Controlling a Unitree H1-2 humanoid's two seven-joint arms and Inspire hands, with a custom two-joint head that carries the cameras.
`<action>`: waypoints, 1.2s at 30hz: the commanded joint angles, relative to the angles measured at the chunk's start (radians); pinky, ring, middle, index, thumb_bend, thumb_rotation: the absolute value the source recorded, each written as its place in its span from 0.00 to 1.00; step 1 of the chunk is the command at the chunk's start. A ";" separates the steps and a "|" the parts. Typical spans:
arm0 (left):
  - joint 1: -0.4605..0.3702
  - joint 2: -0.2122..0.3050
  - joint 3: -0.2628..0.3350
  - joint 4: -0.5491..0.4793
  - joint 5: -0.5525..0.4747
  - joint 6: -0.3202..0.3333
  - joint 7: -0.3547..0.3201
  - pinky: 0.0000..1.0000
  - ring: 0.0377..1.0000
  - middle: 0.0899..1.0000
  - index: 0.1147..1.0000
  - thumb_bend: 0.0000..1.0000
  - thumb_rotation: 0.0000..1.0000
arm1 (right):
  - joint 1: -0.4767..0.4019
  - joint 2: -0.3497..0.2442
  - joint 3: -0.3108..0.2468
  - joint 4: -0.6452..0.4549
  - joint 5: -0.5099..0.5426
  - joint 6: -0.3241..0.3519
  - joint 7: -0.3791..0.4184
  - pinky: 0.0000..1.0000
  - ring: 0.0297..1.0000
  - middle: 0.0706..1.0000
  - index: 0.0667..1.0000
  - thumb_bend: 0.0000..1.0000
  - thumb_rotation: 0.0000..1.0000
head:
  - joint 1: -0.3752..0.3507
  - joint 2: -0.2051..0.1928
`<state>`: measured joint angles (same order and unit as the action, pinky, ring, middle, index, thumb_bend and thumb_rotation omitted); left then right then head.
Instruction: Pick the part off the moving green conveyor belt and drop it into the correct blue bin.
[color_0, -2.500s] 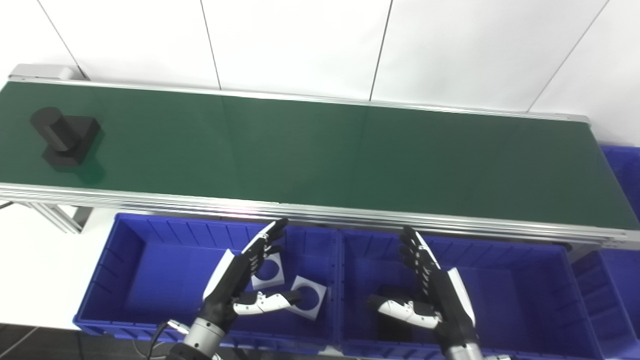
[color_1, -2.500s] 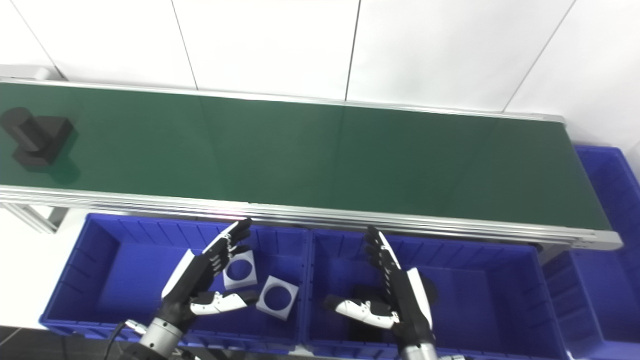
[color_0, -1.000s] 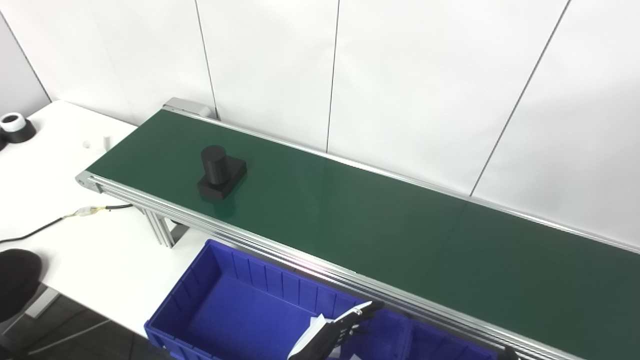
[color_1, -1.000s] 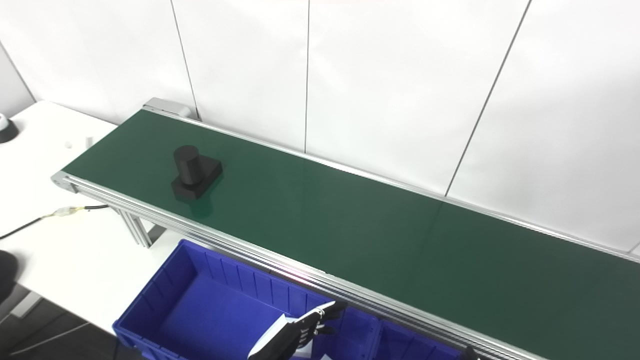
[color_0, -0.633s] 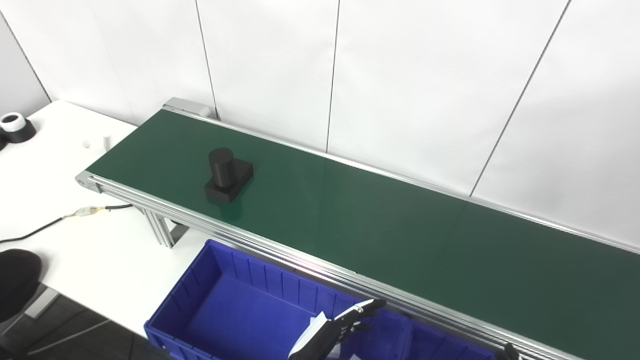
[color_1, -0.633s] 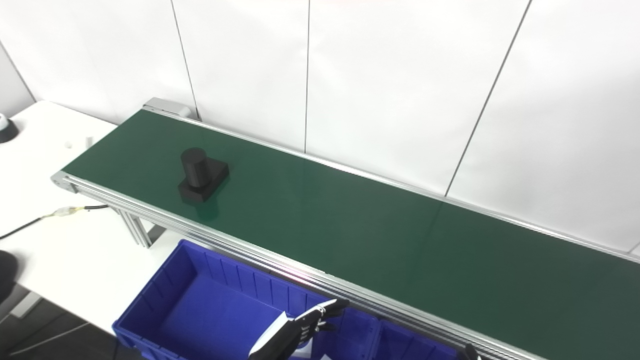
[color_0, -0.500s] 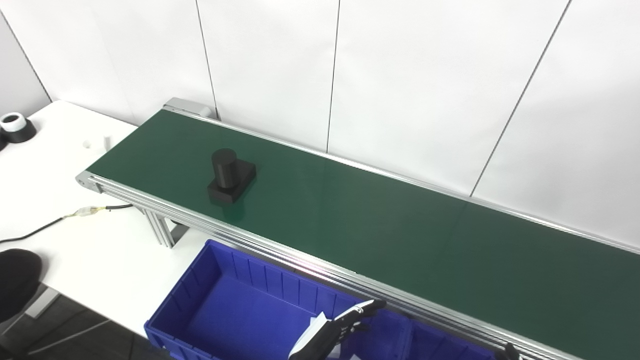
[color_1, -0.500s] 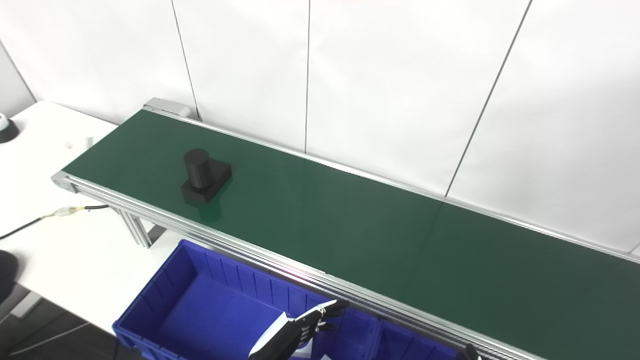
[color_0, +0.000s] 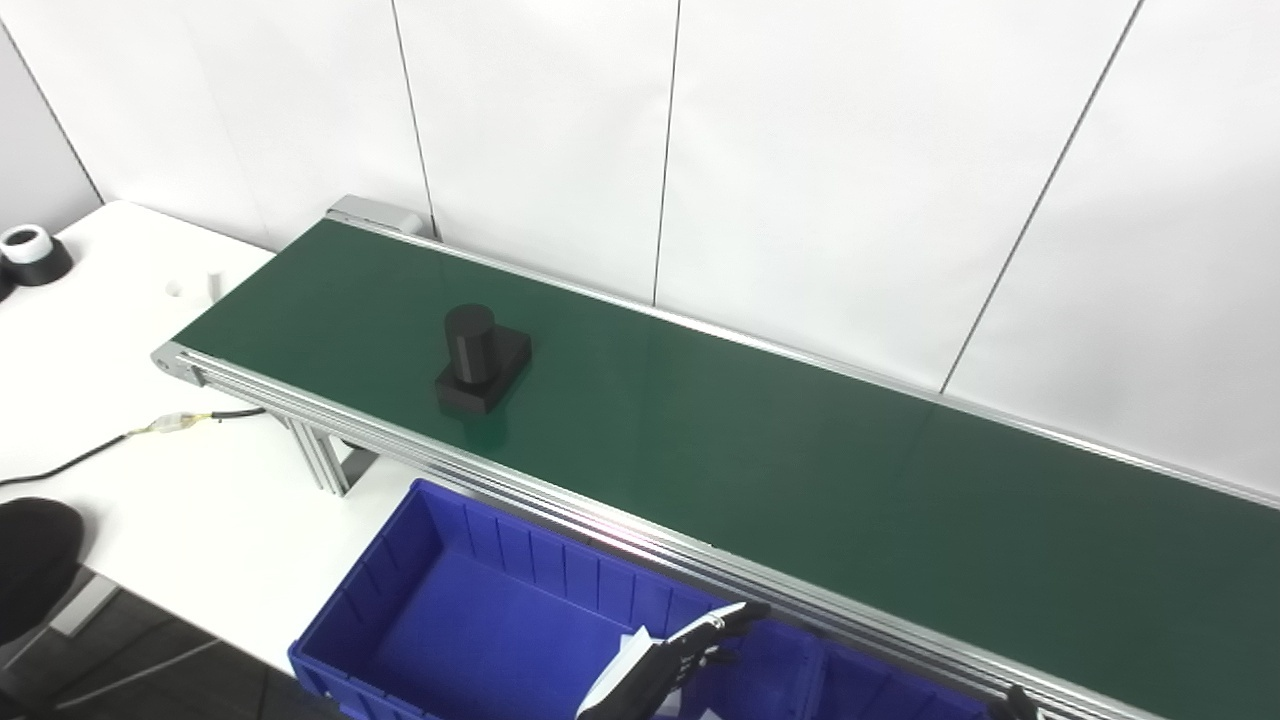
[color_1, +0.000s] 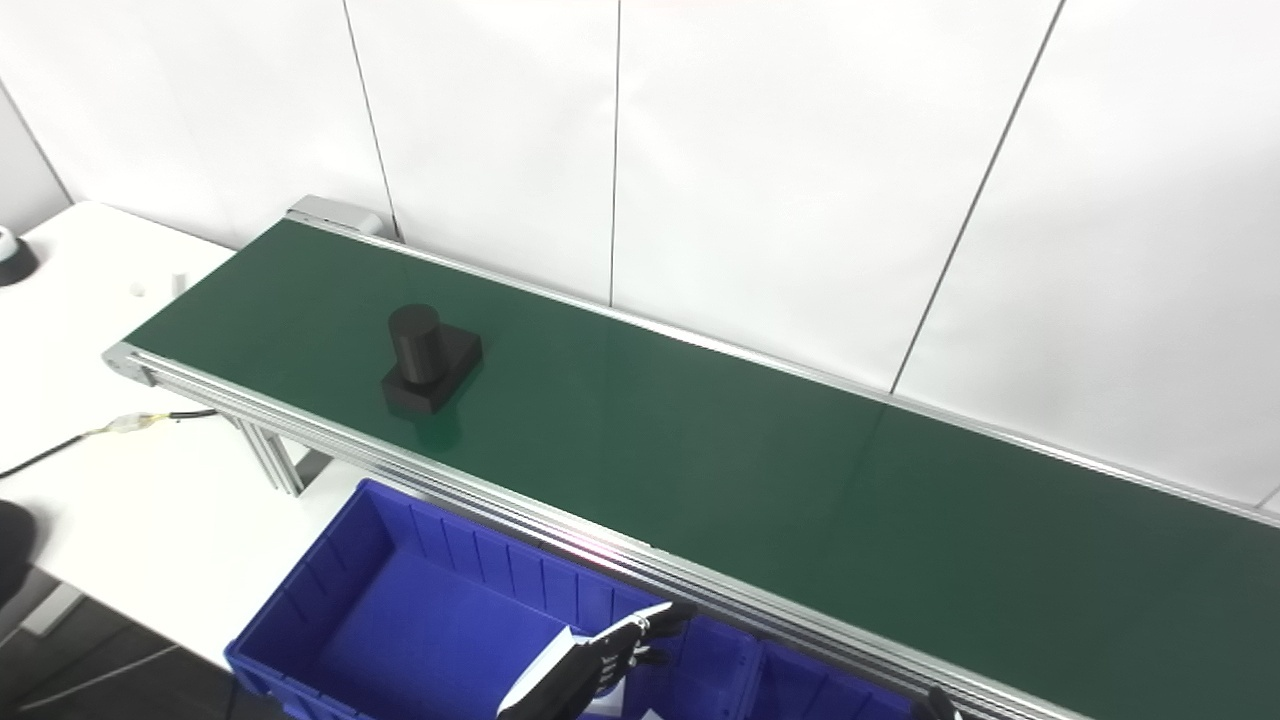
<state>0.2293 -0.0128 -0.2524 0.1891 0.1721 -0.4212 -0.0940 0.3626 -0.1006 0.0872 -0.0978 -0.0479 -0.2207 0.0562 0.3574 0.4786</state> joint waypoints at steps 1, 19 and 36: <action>-0.012 -0.003 -0.006 -0.024 -0.007 -0.031 0.002 0.83 0.92 0.93 0.88 0.91 0.31 | 0.001 0.022 -0.013 -0.032 0.040 -0.102 -0.014 0.94 0.93 0.90 0.92 0.67 0.13 | -0.005 0.000; -0.073 -0.013 -0.022 0.076 0.004 -0.048 0.039 0.88 0.92 0.93 0.89 0.92 0.34 | -0.120 -0.027 -0.112 -0.250 -0.004 -0.079 -0.015 0.73 0.81 0.84 0.87 0.83 0.36 | -0.079 -0.028; -0.093 0.020 -0.031 0.083 -0.026 -0.048 0.045 0.92 0.95 0.97 0.94 0.84 0.35 | -0.246 -0.032 -0.078 -0.289 -0.145 0.082 0.010 0.83 0.85 0.86 0.88 0.81 0.28 | -0.385 0.046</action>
<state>0.1475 0.0041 -0.2829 0.3017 0.1584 -0.4289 -0.0572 0.1340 -0.1368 0.0060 -0.3505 -0.1861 -0.1512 0.0681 -0.0274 0.5246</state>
